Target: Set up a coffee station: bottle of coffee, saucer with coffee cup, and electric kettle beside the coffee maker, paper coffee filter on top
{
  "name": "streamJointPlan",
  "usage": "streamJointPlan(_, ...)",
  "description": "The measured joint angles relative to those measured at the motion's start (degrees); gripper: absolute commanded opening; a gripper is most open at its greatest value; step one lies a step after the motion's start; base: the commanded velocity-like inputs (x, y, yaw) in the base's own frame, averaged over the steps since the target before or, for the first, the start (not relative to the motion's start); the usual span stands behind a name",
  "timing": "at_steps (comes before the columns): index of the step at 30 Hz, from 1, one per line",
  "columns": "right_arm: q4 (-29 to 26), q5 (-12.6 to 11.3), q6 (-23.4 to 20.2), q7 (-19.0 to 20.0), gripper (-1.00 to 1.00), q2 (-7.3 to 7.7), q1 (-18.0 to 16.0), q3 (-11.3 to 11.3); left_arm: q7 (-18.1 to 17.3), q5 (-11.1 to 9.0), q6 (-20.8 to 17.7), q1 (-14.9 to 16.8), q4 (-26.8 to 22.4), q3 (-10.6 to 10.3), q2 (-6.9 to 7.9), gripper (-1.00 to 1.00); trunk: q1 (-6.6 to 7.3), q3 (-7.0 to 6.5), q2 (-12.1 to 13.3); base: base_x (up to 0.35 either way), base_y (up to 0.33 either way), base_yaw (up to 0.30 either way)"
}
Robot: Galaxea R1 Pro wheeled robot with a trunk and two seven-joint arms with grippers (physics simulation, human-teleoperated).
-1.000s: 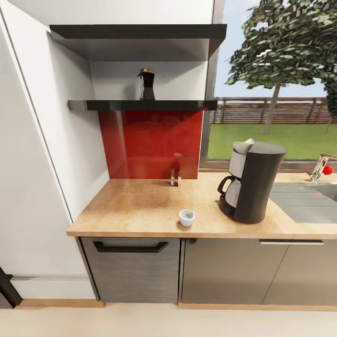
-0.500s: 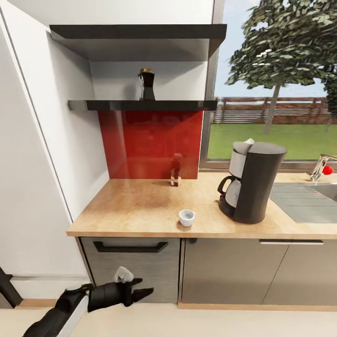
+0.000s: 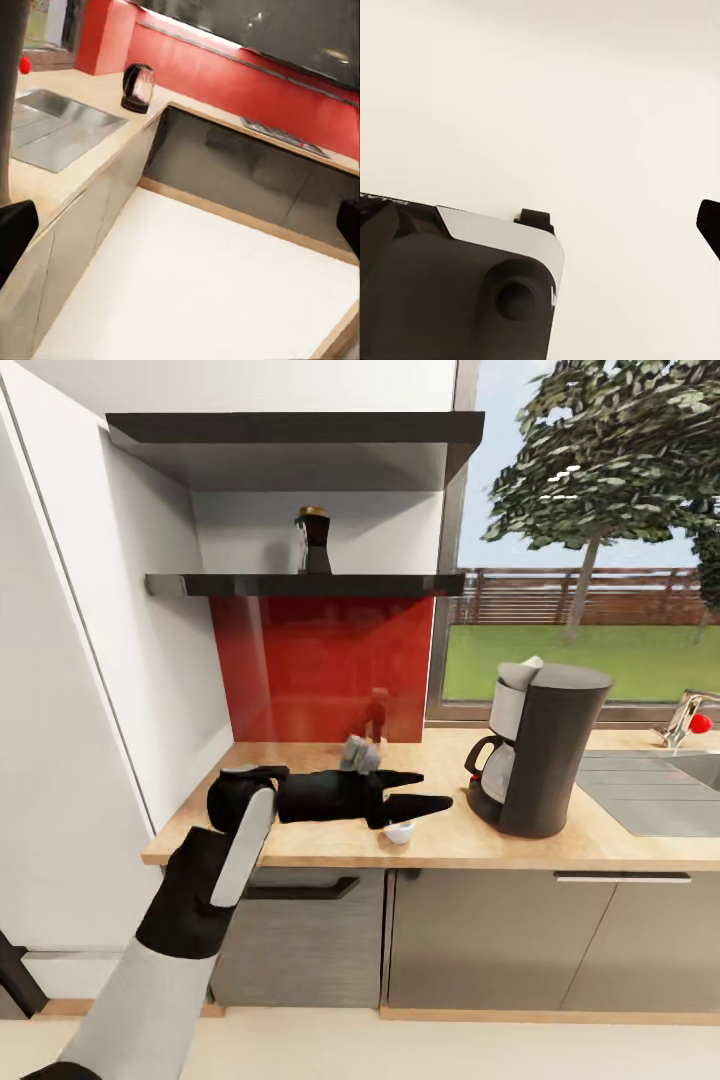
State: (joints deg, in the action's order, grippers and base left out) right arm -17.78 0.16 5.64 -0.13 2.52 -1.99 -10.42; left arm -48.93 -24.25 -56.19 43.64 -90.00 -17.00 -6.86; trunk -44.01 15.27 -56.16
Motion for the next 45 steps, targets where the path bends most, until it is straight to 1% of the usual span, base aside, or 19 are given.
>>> streamJointPlan(1,0.0,0.0,0.0,0.0,1.00,0.00,0.0,0.0,0.1,0.0,-0.2,2.8,0.0,0.0,-0.68,1.00,0.00,0.00,0.0,0.000,0.000,0.000)
streamJointPlan(2,0.0,0.0,0.0,0.0,1.00,0.00,0.0,0.0,0.1,0.0,-0.4,7.1,0.2,0.1,-1.77,1.00,0.00,0.00,0.0,0.000,0.000,0.000)
streamJointPlan(4,0.0,0.0,0.0,0.0,1.00,0.00,0.0,0.0,0.4,0.1,-0.6,12.1,0.6,0.2,-2.53,1.00,0.00,0.00,0.0,0.000,0.000,0.000)
streamJointPlan(5,0.0,0.0,0.0,0.0,1.00,0.00,0.0,0.0,1.2,0.2,-0.6,16.3,1.5,0.9,-2.99,1.00,0.00,-0.01,0.0,0.000,0.000,0.000)
streamJointPlan(8,0.0,0.0,0.0,0.0,1.00,0.00,0.0,0.0,4.7,0.3,-0.7,22.9,3.7,2.7,-3.11,1.00,0.00,0.00,0.0,0.000,0.000,0.000)
streamJointPlan(9,0.0,0.0,0.0,0.0,1.00,0.00,0.0,0.0,8.3,0.4,-0.6,26.6,5.4,3.6,-3.11,1.00,0.00,-0.01,0.0,0.000,0.000,0.000)
streamJointPlan(10,0.0,0.0,0.0,0.0,1.00,0.00,0.0,0.0,10.1,0.4,-0.7,28.5,6.2,3.9,-3.11,1.00,0.00,0.00,0.0,0.000,0.000,0.000)
streamJointPlan(13,0.0,0.0,0.0,0.0,1.00,0.00,0.0,0.0,18.7,0.4,-0.6,36.4,11.5,4.8,-3.11,1.00,0.00,-0.01,0.0,0.000,0.000,0.000)
streamJointPlan(14,0.1,0.0,0.0,0.0,1.00,0.00,0.0,0.0,33.6,0.9,-0.4,44.8,21.6,5.1,-3.11,1.00,-0.01,0.01,0.0,0.000,0.000,0.000)
streamJointPlan(15,0.1,0.0,0.0,0.0,1.00,0.01,0.0,0.0,45.6,0.6,-0.5,49.4,22.5,5.2,-3.12,1.00,0.01,-0.01,0.0,0.000,0.000,0.000)
streamJointPlan(16,0.1,0.0,0.0,0.0,1.00,0.01,0.0,0.0,55.2,1.5,-0.5,51.5,24.0,5.3,-3.13,1.00,0.00,0.00,0.0,0.000,0.000,0.000)
streamJointPlan(17,0.1,0.0,0.0,0.0,1.00,0.01,0.0,0.0,57.5,1.2,-0.5,52.2,24.6,5.2,-3.14,1.00,0.00,0.00,0.0,0.000,0.000,0.000)
streamJointPlan(19,0.1,0.0,0.0,0.0,1.00,0.01,0.0,0.0,59.3,1.3,-0.5,52.8,25.4,5.1,-3.14,1.00,0.00,0.01,0.0,0.000,0.000,0.000)
streamJointPlan(21,0.1,0.0,0.0,0.0,1.00,0.01,0.0,0.0,60.5,2.7,-0.4,53.2,26.1,4.9,-3.14,1.00,0.00,0.01,0.0,0.000,0.000,0.000)
streamJointPlan(22,0.1,0.0,0.0,0.0,1.00,0.01,0.0,0.0,61.4,6.2,-0.4,53.3,26.5,4.4,-3.14,1.00,0.00,0.01,0.0,0.000,0.000,0.000)
streamJointPlan(25,0.1,0.0,0.0,0.0,1.00,0.00,0.0,0.0,62.1,11.5,-0.4,53.4,26.6,4.0,-3.14,1.00,0.00,0.01,0.0,0.000,0.000,0.000)
streamJointPlan(29,0.2,0.0,0.0,0.0,1.00,-0.03,0.0,-0.1,62.4,13.4,-0.3,53.5,26.7,4.2,-3.14,1.00,0.00,0.01,0.0,0.040,0.000,0.000)
streamJointPlan(38,7.2,0.1,0.0,0.1,1.00,-0.08,0.0,-1.0,62.5,14.3,-0.3,53.5,26.5,4.5,-3.14,1.00,0.01,0.01,0.0,0.143,0.000,0.000)
streamJointPlan(45,16.5,0.1,0.0,0.1,1.00,-0.24,0.0,-1.9,62.5,14.3,-0.3,53.5,26.5,4.5,-3.14,1.00,0.02,0.01,0.0,0.223,0.000,0.000)
